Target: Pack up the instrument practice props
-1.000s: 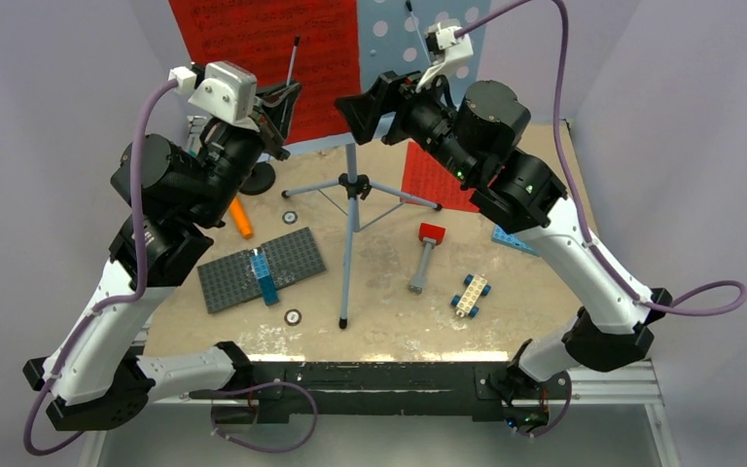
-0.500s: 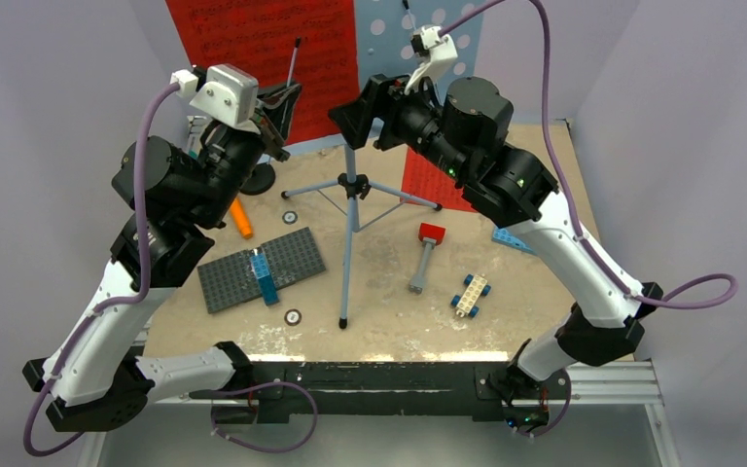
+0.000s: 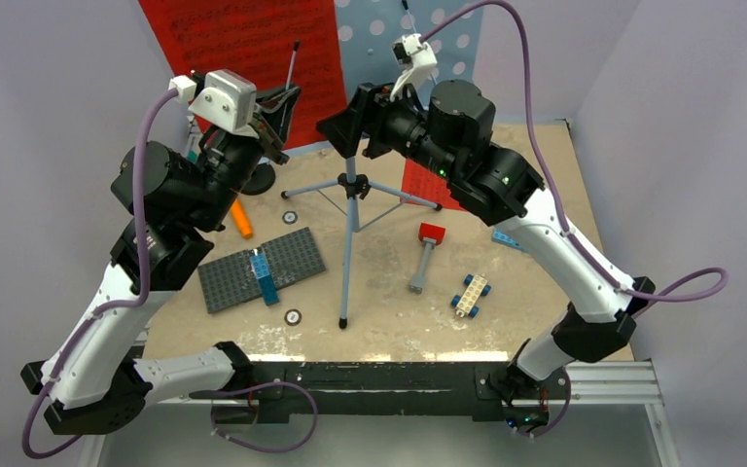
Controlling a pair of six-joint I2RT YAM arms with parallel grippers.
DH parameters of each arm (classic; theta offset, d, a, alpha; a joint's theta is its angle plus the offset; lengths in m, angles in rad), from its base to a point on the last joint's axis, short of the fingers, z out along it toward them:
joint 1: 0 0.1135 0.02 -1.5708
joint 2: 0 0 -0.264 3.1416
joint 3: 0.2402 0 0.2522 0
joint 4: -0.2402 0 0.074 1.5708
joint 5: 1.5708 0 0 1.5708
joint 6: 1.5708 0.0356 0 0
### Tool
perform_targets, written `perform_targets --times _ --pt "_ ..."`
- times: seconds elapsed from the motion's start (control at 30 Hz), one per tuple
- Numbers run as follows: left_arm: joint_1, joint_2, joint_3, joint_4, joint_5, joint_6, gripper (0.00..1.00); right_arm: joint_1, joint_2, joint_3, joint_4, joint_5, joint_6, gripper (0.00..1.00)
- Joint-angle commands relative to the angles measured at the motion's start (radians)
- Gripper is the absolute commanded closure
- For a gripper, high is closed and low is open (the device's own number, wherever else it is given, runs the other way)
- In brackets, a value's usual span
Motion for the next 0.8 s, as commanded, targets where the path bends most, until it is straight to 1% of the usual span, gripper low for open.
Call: perform_targets --times 0.0,0.23,0.33,0.43,0.77 --pt "-0.011 -0.023 -0.015 0.003 0.069 -0.017 1.00 -0.011 -0.013 -0.055 0.154 -0.045 0.018 0.37" --pt "-0.011 -0.028 -0.020 0.003 0.067 -0.018 1.00 -0.013 -0.048 -0.101 0.201 -0.046 0.023 0.74" --pt "-0.011 -0.029 -0.021 0.002 0.064 -0.018 1.00 -0.013 -0.065 -0.118 0.210 -0.047 0.023 0.84" --pt "-0.011 -0.030 -0.020 0.001 0.060 -0.020 1.00 -0.013 -0.092 -0.143 0.225 -0.046 0.021 1.00" --pt "-0.012 -0.032 -0.020 0.009 0.046 -0.015 1.00 -0.015 -0.282 -0.276 0.241 0.005 -0.045 1.00"
